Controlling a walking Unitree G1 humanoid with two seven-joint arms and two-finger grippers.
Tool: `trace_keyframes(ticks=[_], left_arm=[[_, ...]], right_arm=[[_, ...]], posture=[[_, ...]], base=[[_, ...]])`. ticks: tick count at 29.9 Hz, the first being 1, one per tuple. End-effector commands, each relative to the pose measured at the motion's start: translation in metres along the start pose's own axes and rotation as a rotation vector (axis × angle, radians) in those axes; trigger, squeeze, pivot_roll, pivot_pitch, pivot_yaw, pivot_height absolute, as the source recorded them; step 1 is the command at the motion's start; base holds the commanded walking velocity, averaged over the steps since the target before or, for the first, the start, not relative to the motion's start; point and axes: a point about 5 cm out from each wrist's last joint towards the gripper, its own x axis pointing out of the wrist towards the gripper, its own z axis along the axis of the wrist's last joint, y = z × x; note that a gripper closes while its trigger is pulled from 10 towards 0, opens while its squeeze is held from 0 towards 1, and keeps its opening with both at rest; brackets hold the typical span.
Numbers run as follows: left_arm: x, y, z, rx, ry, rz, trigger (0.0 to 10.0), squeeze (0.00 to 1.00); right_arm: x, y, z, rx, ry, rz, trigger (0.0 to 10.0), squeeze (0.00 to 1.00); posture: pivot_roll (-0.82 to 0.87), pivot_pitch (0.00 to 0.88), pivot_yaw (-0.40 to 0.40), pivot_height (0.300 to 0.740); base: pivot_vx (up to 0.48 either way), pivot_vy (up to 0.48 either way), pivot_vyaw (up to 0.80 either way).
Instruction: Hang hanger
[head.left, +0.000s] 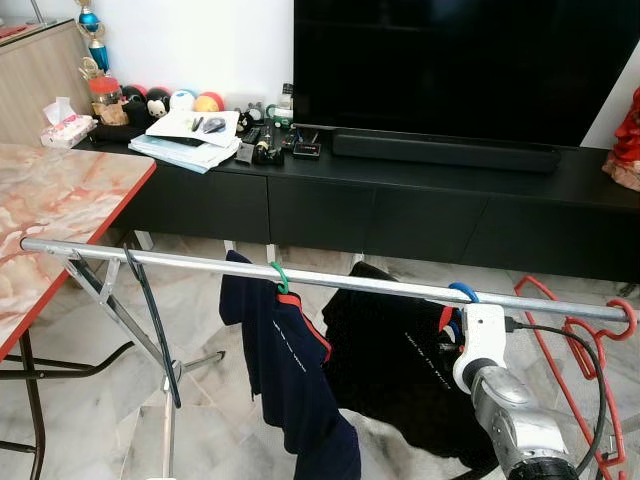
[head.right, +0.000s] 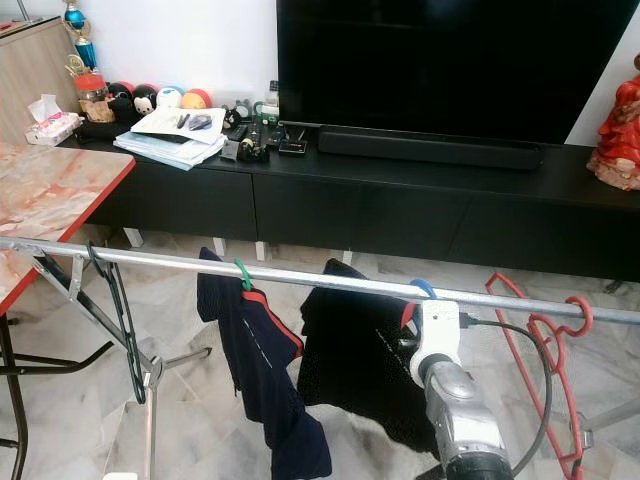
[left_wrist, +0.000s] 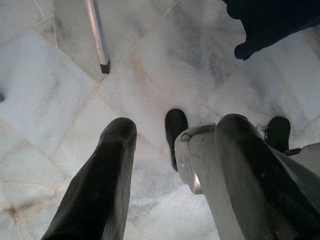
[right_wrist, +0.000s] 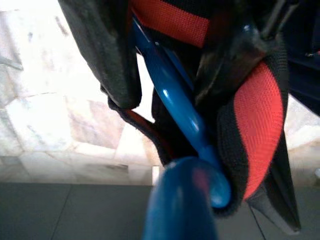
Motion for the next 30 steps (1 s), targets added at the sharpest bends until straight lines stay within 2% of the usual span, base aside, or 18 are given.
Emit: trace_keyframes(ticks=[1,5,6,11,15,24,26,30], left_arm=[[-0.001,0.001,-0.005,0.000,0.024,0.007,10.0,0.00],[-0.001,0.001,-0.005,0.001,0.024,0.006,10.0,0.00],[-0.001,0.000,-0.005,0.002,0.023,0.005,10.0,0.00],[-0.001,0.000,-0.004,0.005,0.022,0.003,10.0,0.00],[-0.001,0.003,-0.005,0.007,0.019,0.005,10.0,0.00],[-0.004,0.013,-0.009,0.008,0.023,0.022,10.0,0.00],[-0.004,0.014,-0.005,0.007,0.002,0.041,10.0,0.00],[-0.002,0.019,0.014,-0.005,-0.109,0.122,10.0,0.00]], right_arm=[[0.002,0.002,-0.003,0.034,0.017,0.026,0.0,0.00],[0.003,0.003,-0.003,0.036,0.012,0.031,0.0,0.00],[0.003,0.003,-0.004,0.040,0.012,0.033,0.3,0.00],[0.004,0.005,-0.004,0.058,0.006,0.048,0.0,0.00],[0.005,0.009,-0.003,0.072,-0.019,0.071,0.0,0.00],[0.006,0.006,-0.005,0.074,-0.023,0.057,0.0,0.00],[0.006,0.005,-0.008,0.073,-0.019,0.055,0.0,0.00],[0.005,0.005,-0.012,0.079,-0.022,0.051,0.0,0.00]], posture=[[0.02,0.038,-0.035,0.740],[0.02,0.037,-0.033,0.740],[0.02,0.037,-0.033,0.740],[0.02,0.038,-0.030,0.740],[0.02,0.038,-0.029,0.740],[0.03,0.037,-0.026,0.740],[0.02,0.037,-0.026,0.740],[0.02,0.039,-0.027,0.740]], base=[[0.000,0.000,0.00],[0.000,0.000,0.00],[0.000,0.000,0.00],[0.000,0.000,0.00],[0.000,0.000,0.00],[0.000,0.000,0.00],[0.000,0.000,0.00],[0.000,0.000,0.00]])
